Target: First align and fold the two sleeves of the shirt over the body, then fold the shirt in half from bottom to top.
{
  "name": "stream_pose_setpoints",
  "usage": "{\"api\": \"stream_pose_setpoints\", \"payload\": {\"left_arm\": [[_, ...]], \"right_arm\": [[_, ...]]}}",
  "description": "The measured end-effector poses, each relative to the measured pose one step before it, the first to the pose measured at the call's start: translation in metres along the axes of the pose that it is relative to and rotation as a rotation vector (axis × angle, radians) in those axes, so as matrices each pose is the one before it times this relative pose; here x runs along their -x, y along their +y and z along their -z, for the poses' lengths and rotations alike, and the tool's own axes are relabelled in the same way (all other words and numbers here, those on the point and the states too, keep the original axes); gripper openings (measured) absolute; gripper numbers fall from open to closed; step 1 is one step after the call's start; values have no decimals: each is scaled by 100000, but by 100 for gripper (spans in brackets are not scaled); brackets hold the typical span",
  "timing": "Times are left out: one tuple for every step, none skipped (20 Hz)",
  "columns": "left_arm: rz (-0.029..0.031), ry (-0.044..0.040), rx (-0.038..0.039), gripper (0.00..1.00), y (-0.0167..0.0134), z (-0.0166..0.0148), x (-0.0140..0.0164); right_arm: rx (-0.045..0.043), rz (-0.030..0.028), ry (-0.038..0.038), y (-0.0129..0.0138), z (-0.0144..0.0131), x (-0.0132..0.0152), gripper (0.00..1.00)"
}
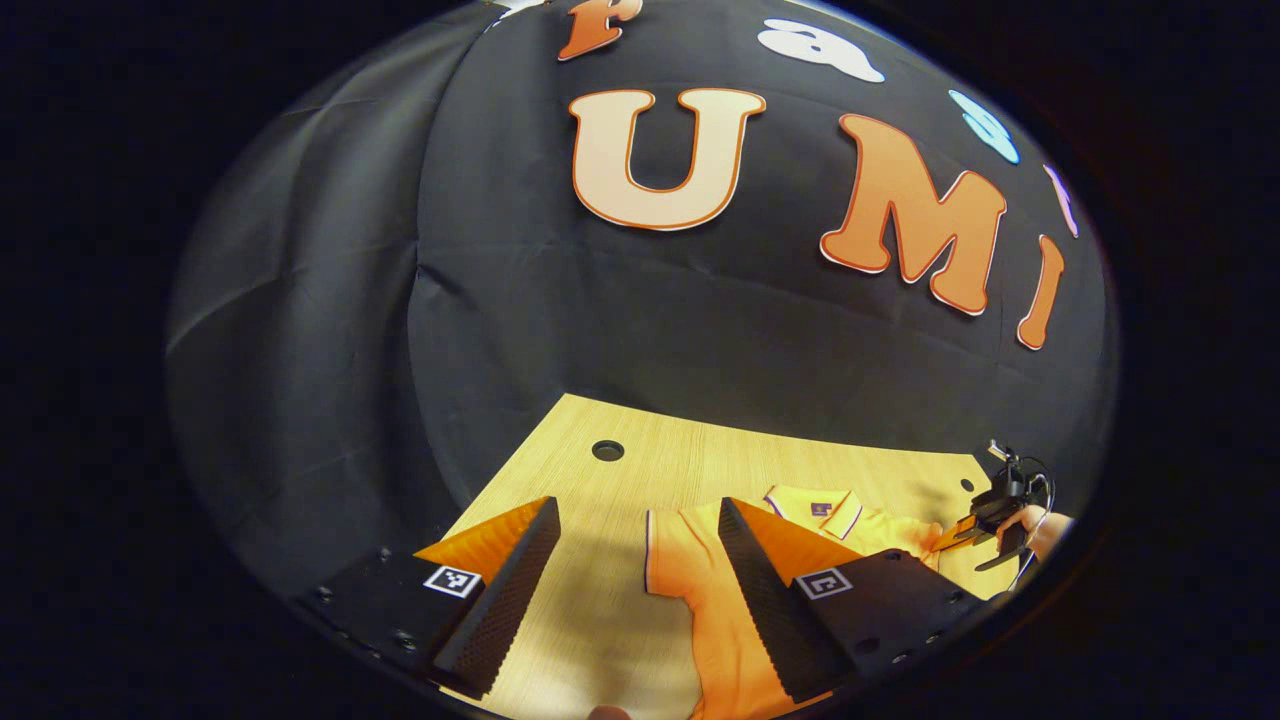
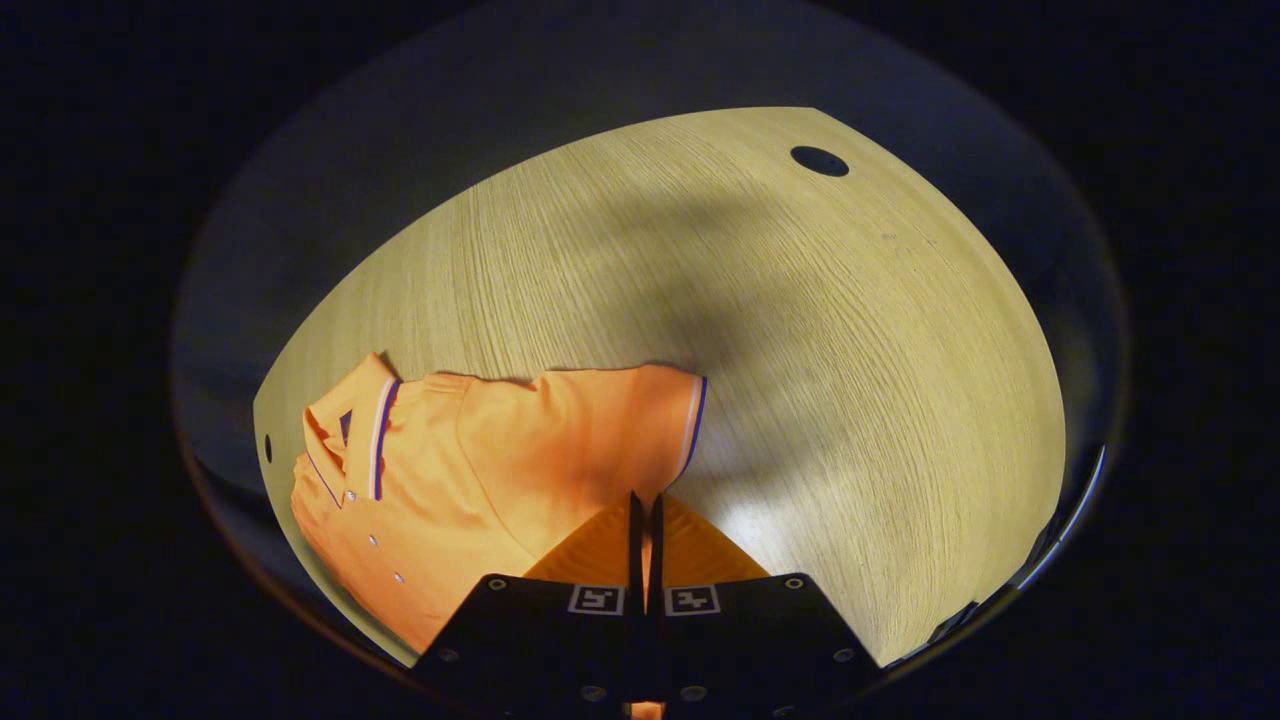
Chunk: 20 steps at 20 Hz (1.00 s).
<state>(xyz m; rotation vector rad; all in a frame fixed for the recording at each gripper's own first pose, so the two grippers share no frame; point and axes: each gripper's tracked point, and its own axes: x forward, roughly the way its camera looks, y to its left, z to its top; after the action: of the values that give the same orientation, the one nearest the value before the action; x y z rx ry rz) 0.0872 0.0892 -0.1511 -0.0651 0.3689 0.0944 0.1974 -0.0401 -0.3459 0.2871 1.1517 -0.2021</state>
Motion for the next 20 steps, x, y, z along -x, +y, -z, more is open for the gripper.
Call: {"api": "stream_pose_setpoints", "payload": {"left_arm": [[243,-149,127,98,35,212,345],[336,-274,224,98,16,-95,150],[299,-217,240,98,124,-66,202],[304,-223,179,98,42,160,85],[462,-116,173,98,107,58,286],[601,52,34,98,160,275,486],[471,-11,-39,98,144,24,188],[463,-65,-200,98,86,8,170],[230,-123,-283,98,123,21,-19],[244,-139,-49,98,172,-117,160],[430,-230,270,98,164,13,308],[594,-340,329,98,111,-104,117],[578,-257,234,98,271,69,280],[496,-53,101,98,200,25,156],[376,67,33,98,278,-11,124],[301,250,311,98,244,79,155],[694,408,246,98,213,135,66],[481,360,151,98,325,31,52],[300,503,32,98,315,199,-25],[232,594,-55,98,213,234,-83]], "right_arm": [[-72,-1466,-686,530,-67,682,0],[847,-657,-949,421,-189,557,0],[1562,-511,-1659,468,-298,671,1],[1986,-973,-1781,587,-366,761,1],[1877,-1266,-1462,724,-338,904,1],[1622,-1409,-1056,950,-19,907,1],[1430,-1583,-1247,1141,-218,679,0],[1381,-1789,-1048,1237,-216,566,0],[1567,-1883,-854,1205,-132,628,0],[1499,-1382,-866,1223,-170,495,0],[1527,-1572,-540,1172,8,518,0],[1660,-1666,-210,1254,4,352,0],[1357,-1411,127,1337,251,92,1],[612,-1068,305,1268,341,209,0],[931,-2120,173,1479,438,52,0],[861,-1969,222,1333,328,-92,0],[792,-1280,670,1206,535,-61,0],[581,-167,808,711,327,-124,0],[911,-139,274,784,279,-4,1],[1208,306,21,566,154,-168,1]]}}
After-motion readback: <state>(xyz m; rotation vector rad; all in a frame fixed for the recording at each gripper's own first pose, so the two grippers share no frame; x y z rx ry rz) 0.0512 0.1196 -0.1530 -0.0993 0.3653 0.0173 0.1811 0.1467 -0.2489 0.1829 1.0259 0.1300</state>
